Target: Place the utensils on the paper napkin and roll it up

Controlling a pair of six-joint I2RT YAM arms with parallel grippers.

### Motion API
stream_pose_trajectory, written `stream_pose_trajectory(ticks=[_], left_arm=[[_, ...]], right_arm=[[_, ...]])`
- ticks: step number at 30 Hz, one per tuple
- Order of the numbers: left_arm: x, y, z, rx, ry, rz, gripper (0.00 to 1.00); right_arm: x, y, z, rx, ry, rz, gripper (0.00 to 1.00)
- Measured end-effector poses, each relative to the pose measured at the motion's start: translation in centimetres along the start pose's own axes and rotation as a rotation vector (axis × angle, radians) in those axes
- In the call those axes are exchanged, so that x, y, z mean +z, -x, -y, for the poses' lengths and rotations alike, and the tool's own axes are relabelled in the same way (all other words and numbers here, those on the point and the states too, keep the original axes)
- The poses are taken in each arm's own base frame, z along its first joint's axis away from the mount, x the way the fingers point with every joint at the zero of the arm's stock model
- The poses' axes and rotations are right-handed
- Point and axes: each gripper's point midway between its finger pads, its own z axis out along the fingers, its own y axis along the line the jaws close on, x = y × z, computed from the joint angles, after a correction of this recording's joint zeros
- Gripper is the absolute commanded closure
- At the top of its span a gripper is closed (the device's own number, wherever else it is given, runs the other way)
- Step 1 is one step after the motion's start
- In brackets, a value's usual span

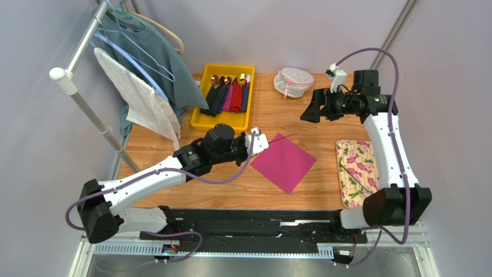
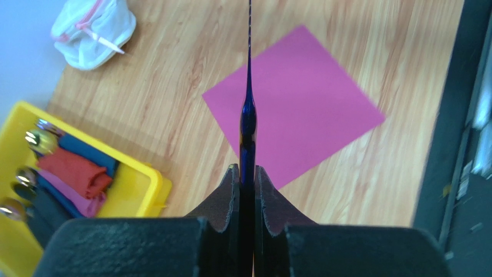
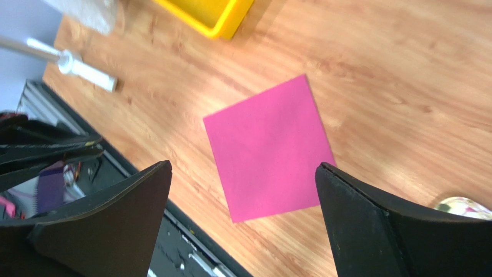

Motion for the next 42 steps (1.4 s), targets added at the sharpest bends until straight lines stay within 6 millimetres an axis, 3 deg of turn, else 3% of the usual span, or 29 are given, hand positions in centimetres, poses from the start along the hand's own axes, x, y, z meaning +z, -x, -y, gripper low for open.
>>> stream_pose_trajectory(ticks=[4, 7, 12, 16, 18, 20, 22, 26, 32, 35, 39, 42], left_arm=[[-0.9, 4.3, -2.0, -0.249, 0.09, 0.094, 1.0], [-1.4, 6.1, -3.1, -0.379, 0.142, 0.141, 1.0], [-0.9, 7.2, -4.7, -0.518, 0.215, 0.198, 1.0], [0.7, 6.8, -6.2, -0.661, 0.27, 0.258, 1.0], [1.4, 5.6, -7.0, -0.752, 0.293, 0.291, 1.0], [2.0, 4.3, -7.7, -0.814, 0.317, 0.302, 1.0], [2.6, 3.3, -8.5, -0.873, 0.339, 0.318, 1.0], [2.8, 4.7, -8.6, -0.942, 0.303, 0.407, 1.0], [2.6, 6.9, -8.6, -1.06, 0.248, 0.51, 1.0], [3.3, 6.6, -8.2, -1.115, 0.233, 0.504, 1.0], [4.8, 5.6, -7.3, -1.174, 0.216, 0.47, 1.0], [5.3, 5.1, -6.2, -1.199, 0.195, 0.445, 1.0]], right_arm=[[-2.6, 3.0, 0.0, -0.014, -0.097, 0.123, 0.03], [-4.7, 5.1, -0.7, -0.055, -0.149, 0.219, 0.06], [-6.6, 5.3, -2.5, 0.007, -0.15, 0.317, 0.09], [-5.5, 2.9, -3.0, 0.171, -0.114, 0.349, 0.11], [-4.5, 2.4, -3.1, 0.245, -0.102, 0.345, 0.11], [-3.4, 2.6, -3.4, 0.298, -0.095, 0.335, 0.0], [-2.1, 2.7, -4.3, 0.361, -0.075, 0.316, 0.0], [-0.7, 2.2, -5.9, 0.42, -0.079, 0.303, 0.0], [1.3, 1.5, -9.7, 0.334, -0.053, 0.266, 0.1], [2.4, 2.1, -9.8, 0.327, -0.048, 0.264, 0.15], [3.9, 1.7, -10.2, 0.312, -0.051, 0.24, 0.31], [4.1, 1.8, -10.8, 0.289, -0.038, 0.242, 0.38]])
